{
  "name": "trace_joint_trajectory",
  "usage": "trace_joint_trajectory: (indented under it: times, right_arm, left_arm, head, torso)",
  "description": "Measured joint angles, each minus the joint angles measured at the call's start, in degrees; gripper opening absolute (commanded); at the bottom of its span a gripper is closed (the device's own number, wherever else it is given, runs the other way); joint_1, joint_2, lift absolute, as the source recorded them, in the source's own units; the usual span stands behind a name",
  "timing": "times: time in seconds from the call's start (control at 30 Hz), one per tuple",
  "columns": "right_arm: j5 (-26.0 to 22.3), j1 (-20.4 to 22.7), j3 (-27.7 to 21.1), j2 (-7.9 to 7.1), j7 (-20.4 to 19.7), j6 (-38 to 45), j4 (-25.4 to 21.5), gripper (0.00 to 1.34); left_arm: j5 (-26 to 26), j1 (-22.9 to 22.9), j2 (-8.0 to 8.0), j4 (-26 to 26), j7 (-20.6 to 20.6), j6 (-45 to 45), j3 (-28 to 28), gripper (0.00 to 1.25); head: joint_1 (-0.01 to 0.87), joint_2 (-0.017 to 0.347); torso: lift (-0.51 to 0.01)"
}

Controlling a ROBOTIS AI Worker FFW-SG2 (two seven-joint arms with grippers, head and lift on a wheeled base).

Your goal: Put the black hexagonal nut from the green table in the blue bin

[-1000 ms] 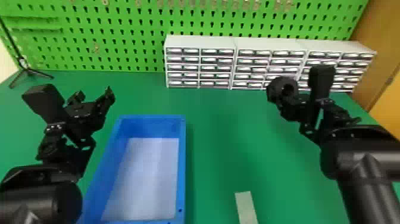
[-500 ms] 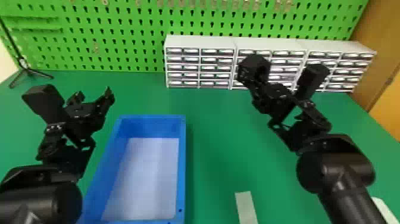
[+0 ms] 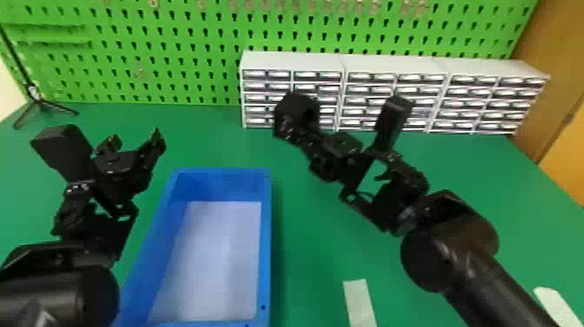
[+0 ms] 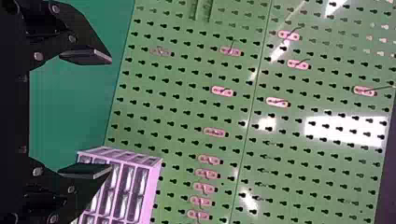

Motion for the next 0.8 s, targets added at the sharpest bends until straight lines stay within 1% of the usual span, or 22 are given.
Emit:
trace_joint_trajectory:
  times: [0.13, 0.3, 0.6, 0.8]
  right_arm:
    - [-2.52, -1.24, 4.72, -1.20, 0.06, 0.37, -0.13, 0.28]
    - [-4.60, -2.49, 9.20, -2.11, 0.38, 0.44, -0.35, 0.28]
    - [-6.88, -4.37, 13.88, -2.98, 0.75, 1.12, -0.51, 0.28]
    - [-7.83, -5.37, 15.89, -3.18, 0.93, 1.89, -0.52, 0.28]
  left_arm:
    - [-0.01, 0.00, 0.00, 0.09, 0.01, 0.00, 0.00, 0.81]
    - [-0.01, 0.00, 0.00, 0.12, 0.00, 0.00, 0.00, 0.81]
    - [-0.01, -0.01, 0.00, 0.33, 0.00, 0.00, -0.14, 0.81]
    - [-0.01, -0.08, 0.00, 0.45, 0.00, -0.02, -0.19, 0.81]
  head:
    - [0.692, 0.008]
    - [0.692, 0.008]
    - [0.692, 0.008]
    - [0.692, 0.008]
  torso:
    - [-0.097]
    - [-0.097]
    - [-0.097]
    - [-0.097]
